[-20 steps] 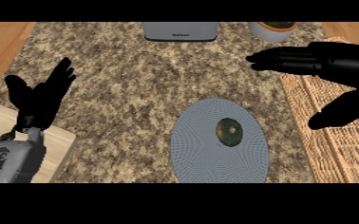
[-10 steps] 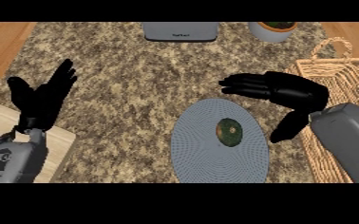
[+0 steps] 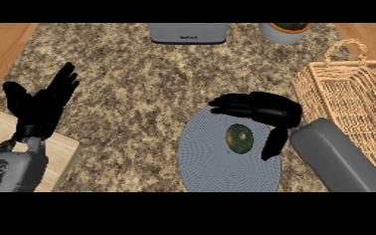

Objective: Pick the squash from the placemat and place it in the basket

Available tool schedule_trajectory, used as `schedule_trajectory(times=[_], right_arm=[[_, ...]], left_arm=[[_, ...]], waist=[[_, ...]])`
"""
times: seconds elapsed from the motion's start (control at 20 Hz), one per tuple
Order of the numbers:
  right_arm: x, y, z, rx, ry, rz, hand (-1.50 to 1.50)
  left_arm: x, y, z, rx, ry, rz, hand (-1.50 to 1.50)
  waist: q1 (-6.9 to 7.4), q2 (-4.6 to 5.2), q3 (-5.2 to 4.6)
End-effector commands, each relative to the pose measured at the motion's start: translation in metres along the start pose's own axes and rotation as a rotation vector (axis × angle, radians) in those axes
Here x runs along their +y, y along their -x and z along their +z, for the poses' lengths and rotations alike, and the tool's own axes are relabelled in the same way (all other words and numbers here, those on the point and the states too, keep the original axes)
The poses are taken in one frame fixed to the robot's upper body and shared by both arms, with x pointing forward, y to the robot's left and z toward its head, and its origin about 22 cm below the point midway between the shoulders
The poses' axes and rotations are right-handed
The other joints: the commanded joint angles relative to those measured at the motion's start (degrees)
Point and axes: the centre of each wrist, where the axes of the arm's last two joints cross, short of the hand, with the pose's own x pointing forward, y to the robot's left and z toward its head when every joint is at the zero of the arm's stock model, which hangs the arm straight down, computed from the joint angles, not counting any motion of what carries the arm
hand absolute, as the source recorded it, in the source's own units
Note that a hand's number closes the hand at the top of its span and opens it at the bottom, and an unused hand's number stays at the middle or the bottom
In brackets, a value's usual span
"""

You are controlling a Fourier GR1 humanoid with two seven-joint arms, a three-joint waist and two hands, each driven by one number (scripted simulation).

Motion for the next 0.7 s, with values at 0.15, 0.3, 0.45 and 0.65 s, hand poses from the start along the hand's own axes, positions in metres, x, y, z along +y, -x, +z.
schedule_trajectory(times=[0.15,0.3,0.45,0.65], right_arm=[[-0.008,0.019,-0.014,0.035,-0.109,0.045,-1.5],[0.023,0.022,-0.025,0.048,-0.127,0.046,-1.5],[0.013,0.041,0.005,0.021,-0.124,0.043,-1.5],[-0.003,0.033,-0.002,0.006,-0.132,0.035,-1.5]], left_arm=[[0.009,0.012,-0.006,-0.005,-0.01,-0.007,0.0],[-0.003,-0.006,-0.012,-0.013,0.007,0.008,0.0],[0.0,0.0,-0.005,0.004,-0.013,0.015,0.0],[0.016,-0.001,0.007,0.011,-0.012,0.008,0.0]], waist=[[-0.07,0.04,-0.02],[-0.23,-0.03,-0.01],[-0.14,-0.02,-0.01],[-0.16,-0.13,-0.02]])
